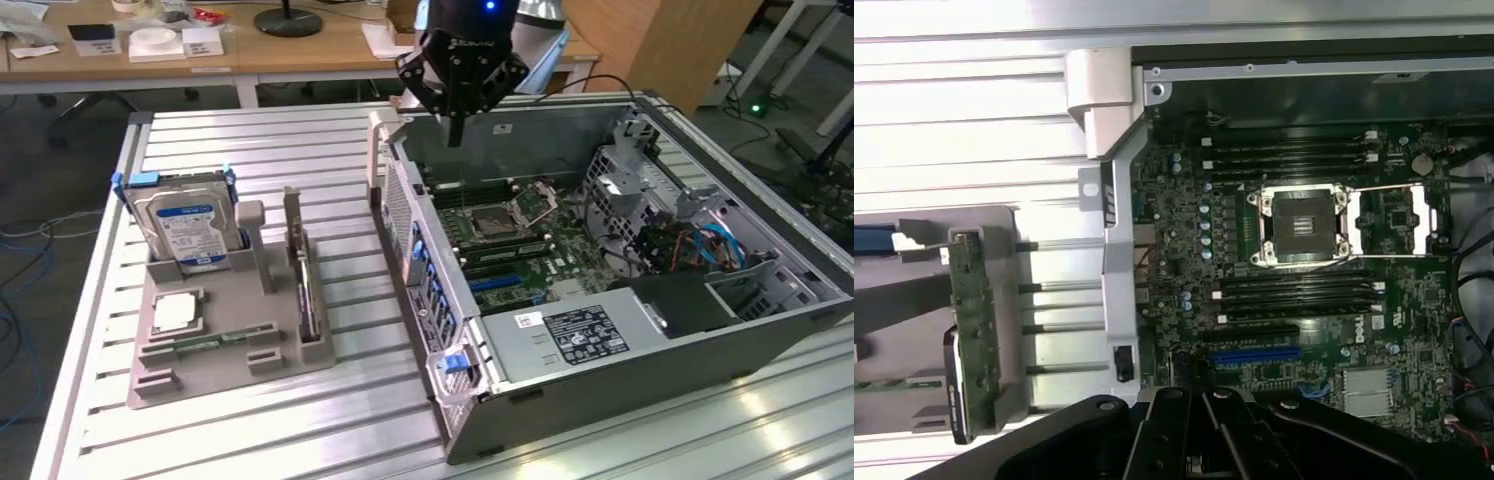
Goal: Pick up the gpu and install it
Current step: 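Reach for the gpu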
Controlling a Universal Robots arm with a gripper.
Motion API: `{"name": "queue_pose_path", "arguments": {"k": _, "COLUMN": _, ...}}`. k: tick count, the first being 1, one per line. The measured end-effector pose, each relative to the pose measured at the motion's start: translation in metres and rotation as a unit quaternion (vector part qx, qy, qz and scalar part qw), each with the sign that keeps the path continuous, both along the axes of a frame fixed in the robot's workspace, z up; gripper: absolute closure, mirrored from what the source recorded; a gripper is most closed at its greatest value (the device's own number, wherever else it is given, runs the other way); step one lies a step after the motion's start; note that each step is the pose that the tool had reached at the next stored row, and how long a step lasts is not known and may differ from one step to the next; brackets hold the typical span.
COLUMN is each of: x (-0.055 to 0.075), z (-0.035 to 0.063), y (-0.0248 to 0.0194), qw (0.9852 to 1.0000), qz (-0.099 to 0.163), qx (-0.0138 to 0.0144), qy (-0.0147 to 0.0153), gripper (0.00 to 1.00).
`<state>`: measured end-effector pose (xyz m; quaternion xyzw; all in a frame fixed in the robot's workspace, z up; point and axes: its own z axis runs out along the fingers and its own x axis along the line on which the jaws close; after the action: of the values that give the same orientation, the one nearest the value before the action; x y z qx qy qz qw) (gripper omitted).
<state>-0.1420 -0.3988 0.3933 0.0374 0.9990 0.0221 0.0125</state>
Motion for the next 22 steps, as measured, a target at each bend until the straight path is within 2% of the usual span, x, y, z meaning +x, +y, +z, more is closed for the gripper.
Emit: {"name": "queue_pose_path", "arguments": {"k": 22, "x": -0.086, "z": 0.0, "y": 0.0, "qw": 1.0, "qz": 0.0, "qx": 0.0, "qy": 0.0, "gripper": 0.89}}
